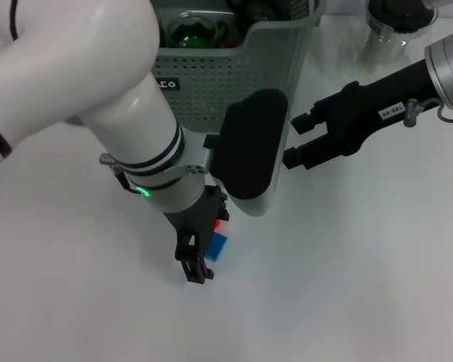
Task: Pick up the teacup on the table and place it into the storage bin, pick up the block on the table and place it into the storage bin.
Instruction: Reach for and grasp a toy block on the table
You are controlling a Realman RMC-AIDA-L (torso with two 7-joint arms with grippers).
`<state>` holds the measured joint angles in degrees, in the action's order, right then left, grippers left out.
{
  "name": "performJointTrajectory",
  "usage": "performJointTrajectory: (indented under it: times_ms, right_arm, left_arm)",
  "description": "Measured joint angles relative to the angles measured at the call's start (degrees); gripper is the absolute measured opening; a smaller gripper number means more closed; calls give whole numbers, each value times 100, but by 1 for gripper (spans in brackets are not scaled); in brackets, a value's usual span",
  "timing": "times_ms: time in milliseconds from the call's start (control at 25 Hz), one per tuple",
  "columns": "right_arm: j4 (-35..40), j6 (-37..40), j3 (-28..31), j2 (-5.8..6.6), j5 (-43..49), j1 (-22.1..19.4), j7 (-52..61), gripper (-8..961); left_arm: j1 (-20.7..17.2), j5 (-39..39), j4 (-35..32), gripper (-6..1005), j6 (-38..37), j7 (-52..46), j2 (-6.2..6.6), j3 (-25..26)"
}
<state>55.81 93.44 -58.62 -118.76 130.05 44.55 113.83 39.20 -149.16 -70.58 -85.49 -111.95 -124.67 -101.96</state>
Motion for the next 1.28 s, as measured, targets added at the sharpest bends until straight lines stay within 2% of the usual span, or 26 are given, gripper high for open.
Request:
performJointTrajectory:
  times_ms: [320,960,1080,1280]
  right_arm:
    - [0,-2,0,-6,3,1,16,767]
    - [1,-2,0,-6,2,-13,-13,767]
    - [0,-2,0,-7,3,-16,-13,767]
    - [0,-2,0,-6,4,-23,-20,767]
  left_arm:
    - [15,18,27,949,46,44,-13,-128]
    - [27,24,88,792,132,60,-13,-175]
    - [27,35,90,652,134,59,-13,-175]
    - [27,36,127,658,143,59,-13,-186]
